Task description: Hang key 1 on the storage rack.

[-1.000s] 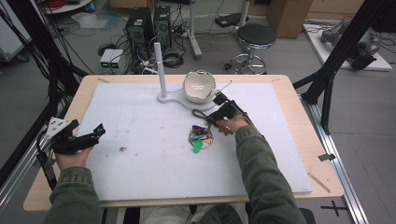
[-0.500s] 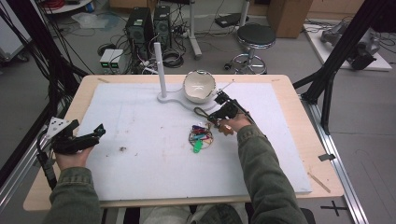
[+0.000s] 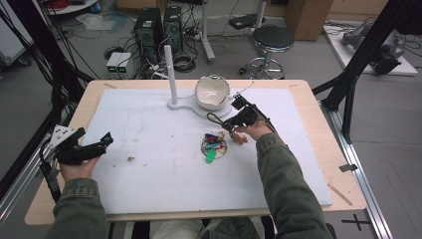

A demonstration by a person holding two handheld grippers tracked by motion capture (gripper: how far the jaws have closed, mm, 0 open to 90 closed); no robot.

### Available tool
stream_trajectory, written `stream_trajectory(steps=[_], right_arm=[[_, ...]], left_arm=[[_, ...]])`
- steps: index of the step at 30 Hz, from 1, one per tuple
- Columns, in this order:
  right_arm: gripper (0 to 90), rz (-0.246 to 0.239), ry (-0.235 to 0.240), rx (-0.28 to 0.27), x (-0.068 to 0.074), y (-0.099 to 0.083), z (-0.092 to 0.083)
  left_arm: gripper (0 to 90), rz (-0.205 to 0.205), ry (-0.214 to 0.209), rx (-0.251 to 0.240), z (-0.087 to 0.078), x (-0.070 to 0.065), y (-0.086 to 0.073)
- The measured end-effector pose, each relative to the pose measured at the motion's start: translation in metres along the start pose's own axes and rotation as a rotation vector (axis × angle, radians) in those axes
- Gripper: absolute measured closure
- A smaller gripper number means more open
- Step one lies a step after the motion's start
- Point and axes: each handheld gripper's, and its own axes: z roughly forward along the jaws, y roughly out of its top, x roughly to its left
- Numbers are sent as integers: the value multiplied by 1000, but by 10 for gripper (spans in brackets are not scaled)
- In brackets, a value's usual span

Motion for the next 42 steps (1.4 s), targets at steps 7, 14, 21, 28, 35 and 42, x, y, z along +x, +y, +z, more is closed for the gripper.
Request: stream_trajectory(steps=[7,14,21,28,35,42], right_arm=[[784,16,-4,-32,6,3,-18],[784,-5,5,-70,14,14,-34],[784,-12,9,-87,24,29,-45],[783,-26,17,-100,32,42,-50],[783,-31,30,-118,37,51,-51],[782,-39,27,-131,41,60,-57]], left_arm=[[17,-10,-11,-10,0,0,0],[17,-19,-12,-14,0,0,0],[17,-21,-13,-10,1,1,0],[17,-20,-16,-7,1,1,0],[17,-17,-18,-5,1,0,0],[17,-17,-21,-7,1,0,0]])
